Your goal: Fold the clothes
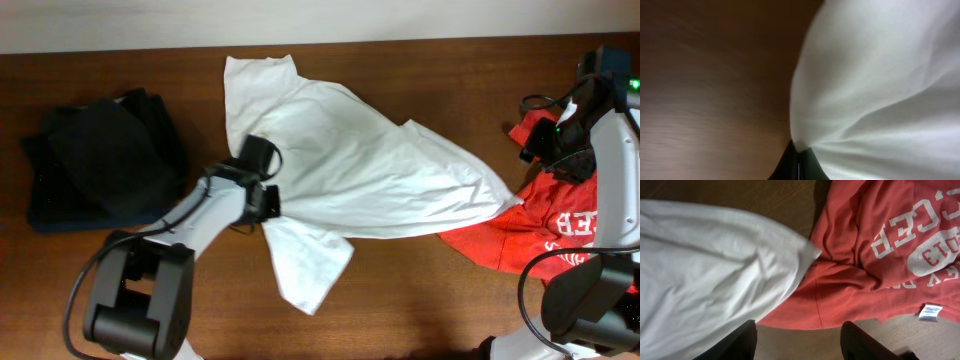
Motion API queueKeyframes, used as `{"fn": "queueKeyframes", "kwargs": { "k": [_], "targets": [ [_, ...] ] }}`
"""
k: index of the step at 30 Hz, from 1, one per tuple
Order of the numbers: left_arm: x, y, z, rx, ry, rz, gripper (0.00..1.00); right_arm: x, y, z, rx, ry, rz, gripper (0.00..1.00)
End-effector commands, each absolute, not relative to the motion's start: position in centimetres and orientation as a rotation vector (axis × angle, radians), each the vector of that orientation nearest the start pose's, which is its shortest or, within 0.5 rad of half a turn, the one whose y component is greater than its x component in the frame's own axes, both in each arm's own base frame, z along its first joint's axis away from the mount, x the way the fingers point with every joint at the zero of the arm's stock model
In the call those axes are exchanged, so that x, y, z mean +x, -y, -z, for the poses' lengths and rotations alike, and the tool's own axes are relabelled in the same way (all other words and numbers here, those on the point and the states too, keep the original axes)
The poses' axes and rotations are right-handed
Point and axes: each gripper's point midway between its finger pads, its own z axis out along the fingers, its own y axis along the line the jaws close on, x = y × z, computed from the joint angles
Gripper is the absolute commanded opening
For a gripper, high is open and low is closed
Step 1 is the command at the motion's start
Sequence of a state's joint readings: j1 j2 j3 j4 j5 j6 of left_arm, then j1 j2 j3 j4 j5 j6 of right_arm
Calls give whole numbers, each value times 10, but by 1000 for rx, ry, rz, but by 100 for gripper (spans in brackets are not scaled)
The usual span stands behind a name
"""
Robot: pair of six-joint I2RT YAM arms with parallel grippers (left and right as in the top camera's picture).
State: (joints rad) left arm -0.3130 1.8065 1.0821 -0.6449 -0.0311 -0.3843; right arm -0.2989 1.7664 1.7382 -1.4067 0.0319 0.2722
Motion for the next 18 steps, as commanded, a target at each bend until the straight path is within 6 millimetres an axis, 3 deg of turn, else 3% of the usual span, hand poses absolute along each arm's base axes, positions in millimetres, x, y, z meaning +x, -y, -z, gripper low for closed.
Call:
{"fn": "queueKeyframes", "kwargs": {
  "k": [1, 2, 4, 5, 6, 7, 10, 13, 16, 17, 18],
  "targets": [
    [368, 73, -44, -114, -2857, -2, 10, 335, 109, -188, 839, -2869, 48, 57],
    [369, 77, -48, -122, -2871, 60, 23, 336, 108, -188, 838, -2870, 36, 57],
    [358, 91, -53, -106, -2931, 181, 65, 340, 86, -187, 690, -2913, -127, 57],
    [347, 92, -53, -107, -2977, 200, 76, 340, 70, -185, 578, -2942, -219, 57],
    [337, 92, -52, -111, -3020, 200, 80, 336, 62, -182, 536, -2970, -255, 58],
    [308, 94, -50, -123, -3142, 234, 82, 326, 49, -171, 496, -3036, -265, 59],
    [277, 99, -53, -144, -3269, 304, 83, 314, 27, -149, 450, -3116, -313, 59],
    [272, 101, -53, -96, -3286, 303, 83, 305, 12, -117, 417, -3165, -346, 59],
    [275, 102, -53, -94, -3272, 308, 83, 294, 11, -90, 519, -3190, -341, 58],
    [277, 102, -53, -93, -3265, 310, 83, 290, 14, -77, 568, -3188, -335, 55],
    [277, 102, -53, -93, -3263, 311, 83, 288, 17, -69, 598, -3185, -329, 41]
  ]
}}
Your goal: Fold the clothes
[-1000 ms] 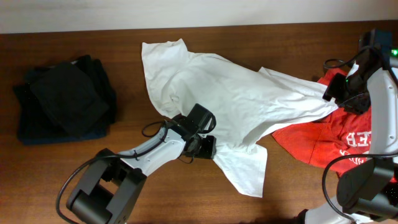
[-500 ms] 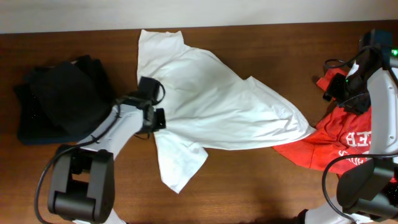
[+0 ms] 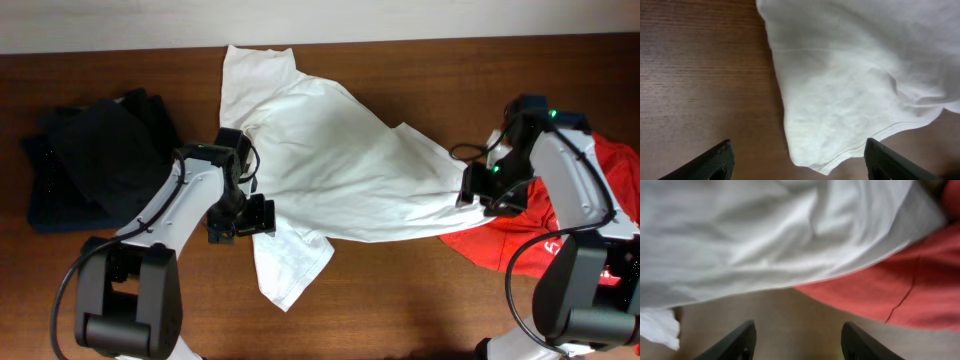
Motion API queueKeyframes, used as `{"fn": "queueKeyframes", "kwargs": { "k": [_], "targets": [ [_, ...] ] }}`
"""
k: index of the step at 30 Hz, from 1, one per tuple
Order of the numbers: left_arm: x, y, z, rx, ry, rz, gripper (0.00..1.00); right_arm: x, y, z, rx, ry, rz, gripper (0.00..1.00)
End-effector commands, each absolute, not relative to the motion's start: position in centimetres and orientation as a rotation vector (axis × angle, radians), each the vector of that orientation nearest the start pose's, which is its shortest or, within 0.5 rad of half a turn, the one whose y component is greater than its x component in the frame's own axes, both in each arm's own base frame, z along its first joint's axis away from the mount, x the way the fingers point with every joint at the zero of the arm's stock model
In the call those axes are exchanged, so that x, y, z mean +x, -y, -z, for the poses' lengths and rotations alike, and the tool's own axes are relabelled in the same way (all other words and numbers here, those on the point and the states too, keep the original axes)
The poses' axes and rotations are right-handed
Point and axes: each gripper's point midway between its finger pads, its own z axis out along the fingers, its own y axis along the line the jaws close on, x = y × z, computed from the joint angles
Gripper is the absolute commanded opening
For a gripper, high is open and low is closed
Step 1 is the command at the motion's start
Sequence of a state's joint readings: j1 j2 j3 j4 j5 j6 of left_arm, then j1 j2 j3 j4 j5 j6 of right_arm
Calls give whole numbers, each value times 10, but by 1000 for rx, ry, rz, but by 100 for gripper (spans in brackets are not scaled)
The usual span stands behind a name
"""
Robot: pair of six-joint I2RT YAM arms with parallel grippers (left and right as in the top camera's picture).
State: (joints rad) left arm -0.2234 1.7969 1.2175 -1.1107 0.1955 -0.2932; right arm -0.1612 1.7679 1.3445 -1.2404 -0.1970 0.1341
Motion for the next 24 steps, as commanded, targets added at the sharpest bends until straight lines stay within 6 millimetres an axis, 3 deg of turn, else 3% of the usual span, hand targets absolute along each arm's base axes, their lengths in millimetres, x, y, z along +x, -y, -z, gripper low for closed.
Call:
{"fn": "queueKeyframes", "kwargs": {
  "k": [1, 2, 4, 9, 12, 15, 17, 20, 24],
  "targets": [
    [277, 102, -53, -92, -3263, 311, 83, 283, 21, -61, 658, -3183, -323, 20],
    [277, 102, -53, -92, -3264, 310, 83, 277, 25, -52, 693, -3184, -331, 9],
    [277, 102, -53, -92, -3263, 310, 83, 268, 28, -44, 721, -3196, -352, 4],
    [282, 103, -52, -89, -3242, 317, 83, 251, 24, -26, 656, -3241, -373, 4],
    [282, 103, -52, -89, -3243, 317, 83, 255, 26, -13, 647, -3199, -364, 4],
    [282, 103, -52, -88, -3243, 317, 83, 262, 33, 6, 644, -3135, -298, 11],
    [282, 103, -52, -89, -3243, 317, 83, 263, 49, 12, 733, -3106, -145, 13],
    [282, 103, -52, -89, -3243, 317, 82, 267, 91, 13, 912, -2998, 132, 13],
    [282, 104, -52, -87, -3243, 317, 83, 277, 144, 2, 1157, -2811, 184, 13]
  ]
}}
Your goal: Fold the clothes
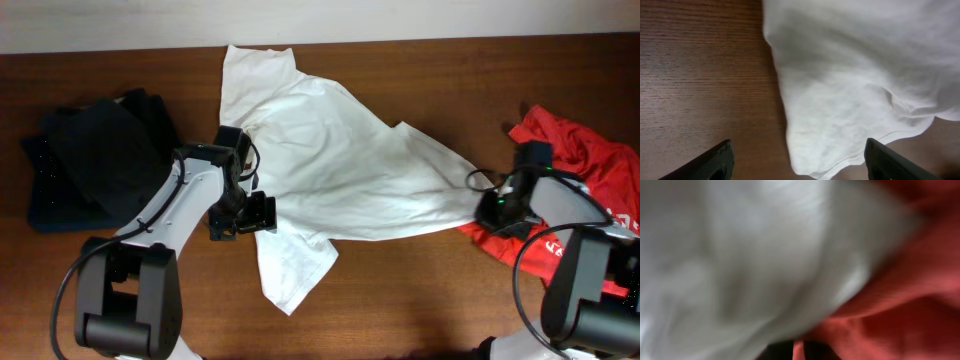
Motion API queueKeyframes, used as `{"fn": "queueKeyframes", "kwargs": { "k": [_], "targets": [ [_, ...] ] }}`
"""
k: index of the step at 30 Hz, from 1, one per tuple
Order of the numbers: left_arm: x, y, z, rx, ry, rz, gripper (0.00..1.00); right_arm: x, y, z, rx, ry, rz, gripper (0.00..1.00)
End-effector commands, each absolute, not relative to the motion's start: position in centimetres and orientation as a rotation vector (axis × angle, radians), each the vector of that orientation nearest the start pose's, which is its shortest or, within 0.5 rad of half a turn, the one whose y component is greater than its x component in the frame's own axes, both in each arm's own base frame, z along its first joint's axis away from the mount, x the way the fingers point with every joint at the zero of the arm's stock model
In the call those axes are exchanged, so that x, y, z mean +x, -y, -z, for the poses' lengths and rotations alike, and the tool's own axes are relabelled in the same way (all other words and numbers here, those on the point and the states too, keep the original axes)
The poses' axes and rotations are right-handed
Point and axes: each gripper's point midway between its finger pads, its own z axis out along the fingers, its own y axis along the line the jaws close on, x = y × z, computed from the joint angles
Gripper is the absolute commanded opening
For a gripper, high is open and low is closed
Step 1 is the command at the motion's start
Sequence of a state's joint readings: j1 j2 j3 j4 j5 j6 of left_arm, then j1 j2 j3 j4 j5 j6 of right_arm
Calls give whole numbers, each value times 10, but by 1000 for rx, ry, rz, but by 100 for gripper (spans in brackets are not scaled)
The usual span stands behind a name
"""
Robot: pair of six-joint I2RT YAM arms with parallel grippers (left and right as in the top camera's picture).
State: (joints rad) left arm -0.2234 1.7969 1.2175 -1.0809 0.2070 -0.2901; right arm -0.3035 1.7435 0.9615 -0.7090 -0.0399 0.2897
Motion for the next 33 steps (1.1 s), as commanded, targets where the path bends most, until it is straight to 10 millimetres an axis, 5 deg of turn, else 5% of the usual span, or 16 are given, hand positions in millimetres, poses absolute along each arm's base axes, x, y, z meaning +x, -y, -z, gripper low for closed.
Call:
{"fn": "queueKeyframes", "kwargs": {
  "k": [1, 6, 9, 12, 15, 18, 20, 24, 33],
  "targets": [
    [282, 104, -52, -87, -3243, 318, 83, 279, 157, -3, 1219, -2761, 185, 13],
    [282, 104, -52, -87, -3243, 318, 83, 281, 234, -40, 1466, -2500, 212, 15],
    [282, 104, -53, -88, -3243, 322, 83, 286, 255, -62, 1536, -2407, 155, 23],
    [282, 104, -53, -88, -3243, 324, 83, 316, 227, -76, 1389, -2446, -155, 30],
    [282, 104, -53, -88, -3243, 324, 83, 331, 163, -89, 1140, -2572, -536, 40],
    [282, 104, -53, -87, -3243, 324, 86, 321, 120, -85, 1007, -2725, -625, 52],
    [283, 105, -53, -87, -3239, 324, 87, 317, 104, -77, 958, -2797, -595, 70],
    [284, 105, -52, -86, -3235, 326, 87, 316, 84, -57, 928, -2845, -580, 69],
    [284, 105, -52, -86, -3232, 327, 87, 301, 87, -2, 1027, -2820, -420, 55]
  ]
}}
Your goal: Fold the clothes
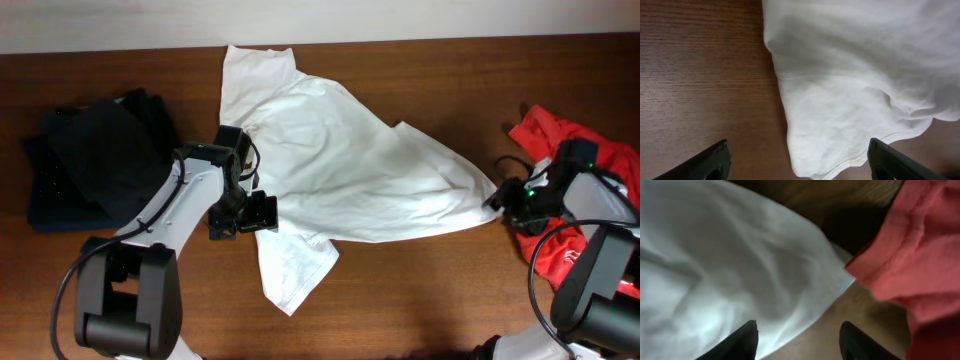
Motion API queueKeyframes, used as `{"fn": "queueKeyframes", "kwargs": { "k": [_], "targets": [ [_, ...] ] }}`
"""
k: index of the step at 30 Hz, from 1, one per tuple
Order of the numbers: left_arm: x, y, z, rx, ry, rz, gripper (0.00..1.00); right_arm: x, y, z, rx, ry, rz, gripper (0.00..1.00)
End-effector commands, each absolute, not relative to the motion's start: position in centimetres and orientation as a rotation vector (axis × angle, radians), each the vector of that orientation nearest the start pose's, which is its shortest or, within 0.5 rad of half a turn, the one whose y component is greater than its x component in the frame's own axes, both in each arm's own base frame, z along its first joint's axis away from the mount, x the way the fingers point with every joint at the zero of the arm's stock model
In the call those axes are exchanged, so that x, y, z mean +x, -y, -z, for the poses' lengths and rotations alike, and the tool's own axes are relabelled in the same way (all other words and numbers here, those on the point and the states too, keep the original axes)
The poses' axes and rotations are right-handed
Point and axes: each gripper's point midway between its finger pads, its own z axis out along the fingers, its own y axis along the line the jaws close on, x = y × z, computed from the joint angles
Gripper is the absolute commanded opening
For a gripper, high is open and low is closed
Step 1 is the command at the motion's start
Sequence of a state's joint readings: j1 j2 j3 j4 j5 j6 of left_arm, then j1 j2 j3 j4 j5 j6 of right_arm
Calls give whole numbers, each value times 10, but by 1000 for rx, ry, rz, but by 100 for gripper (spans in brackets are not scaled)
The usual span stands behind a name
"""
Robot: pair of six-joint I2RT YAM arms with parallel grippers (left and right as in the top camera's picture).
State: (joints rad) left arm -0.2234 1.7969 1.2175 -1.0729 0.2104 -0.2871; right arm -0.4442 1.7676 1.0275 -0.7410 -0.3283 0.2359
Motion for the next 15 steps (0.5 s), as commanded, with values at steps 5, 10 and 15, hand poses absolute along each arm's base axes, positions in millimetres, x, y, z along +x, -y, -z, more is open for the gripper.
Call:
{"fn": "queueKeyframes", "kwargs": {
  "k": [5, 10, 15],
  "targets": [
    [284, 105, -52, -86, -3232, 327, 87, 302, 107, 8, 1097, -2763, -258, 50],
    [284, 105, -52, -87, -3233, 328, 87, 308, 111, 7, 1083, -2739, -250, 23],
    [284, 106, -53, -121, -3234, 331, 87, 311, 107, 6, 1072, -2734, -278, 22]
  ]
}}
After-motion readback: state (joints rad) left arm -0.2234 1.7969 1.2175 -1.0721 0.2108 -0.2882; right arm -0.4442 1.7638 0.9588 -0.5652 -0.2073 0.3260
